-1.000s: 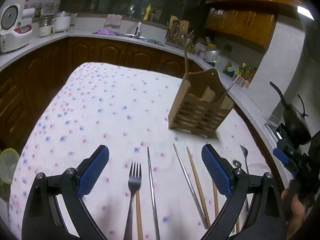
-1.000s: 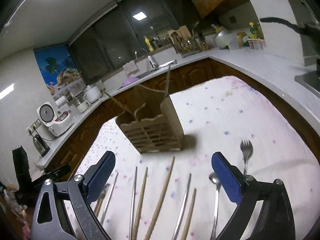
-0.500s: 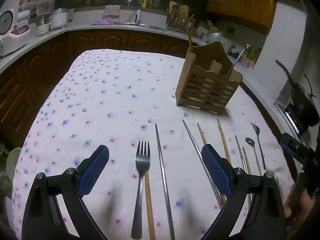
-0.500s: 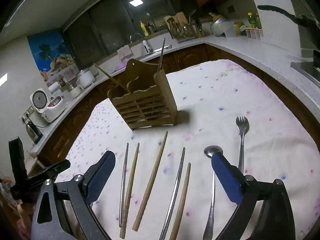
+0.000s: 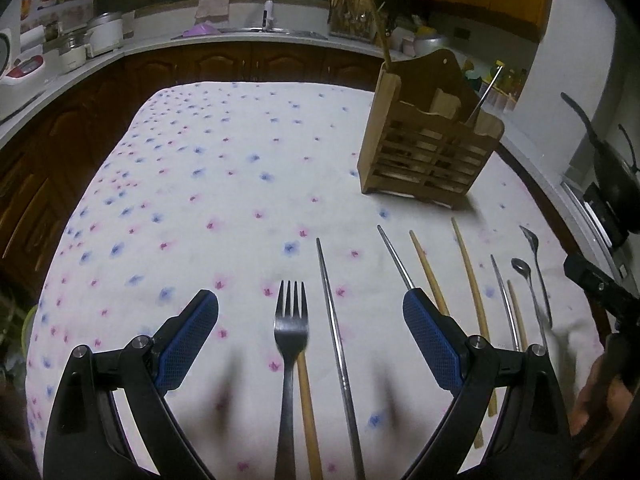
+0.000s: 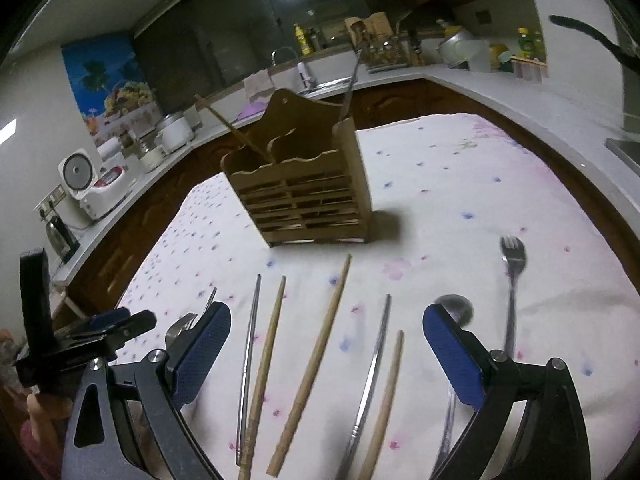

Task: Organize utensils
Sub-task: 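Move both tools back down toward the remaining utensils, then grasp a steel chopstick with the left tool while the right tool grasps a wooden chopstick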

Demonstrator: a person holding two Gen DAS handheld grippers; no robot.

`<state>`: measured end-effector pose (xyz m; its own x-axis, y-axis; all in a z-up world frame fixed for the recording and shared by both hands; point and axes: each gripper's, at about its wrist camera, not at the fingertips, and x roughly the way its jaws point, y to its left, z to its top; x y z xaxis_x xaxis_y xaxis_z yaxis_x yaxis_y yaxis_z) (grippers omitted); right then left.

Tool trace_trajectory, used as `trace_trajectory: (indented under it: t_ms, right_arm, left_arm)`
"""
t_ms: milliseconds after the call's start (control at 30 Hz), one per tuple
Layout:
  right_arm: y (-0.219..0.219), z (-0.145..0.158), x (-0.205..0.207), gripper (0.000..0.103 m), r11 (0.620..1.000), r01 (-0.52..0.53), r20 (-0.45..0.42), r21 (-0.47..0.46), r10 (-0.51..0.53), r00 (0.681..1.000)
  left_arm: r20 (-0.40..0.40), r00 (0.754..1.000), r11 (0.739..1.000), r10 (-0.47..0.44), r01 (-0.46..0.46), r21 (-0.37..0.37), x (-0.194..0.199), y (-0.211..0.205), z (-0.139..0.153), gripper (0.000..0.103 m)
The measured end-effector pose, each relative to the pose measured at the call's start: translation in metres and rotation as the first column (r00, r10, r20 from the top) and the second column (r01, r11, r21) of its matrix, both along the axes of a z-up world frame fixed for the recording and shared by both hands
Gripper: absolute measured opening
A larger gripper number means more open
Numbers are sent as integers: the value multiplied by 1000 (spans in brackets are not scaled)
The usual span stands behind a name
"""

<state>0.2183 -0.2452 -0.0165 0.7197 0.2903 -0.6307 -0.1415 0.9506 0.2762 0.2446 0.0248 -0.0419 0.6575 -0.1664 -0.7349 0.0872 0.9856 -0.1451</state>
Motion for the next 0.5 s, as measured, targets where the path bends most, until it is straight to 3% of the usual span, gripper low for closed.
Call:
trace_trajectory:
  t_ms: [167,500]
  right_arm:
    - [11,-8,17,94,999,-9,-31,-44,7,999]
    - [18,-33,70,62,998,-21,-134,-65,12,991]
  left_arm:
    - [-28,999,1000,-17,18,26,18,-4,-7,93]
    - [-126,988,994,-84,92,60,61,-16,-23,57]
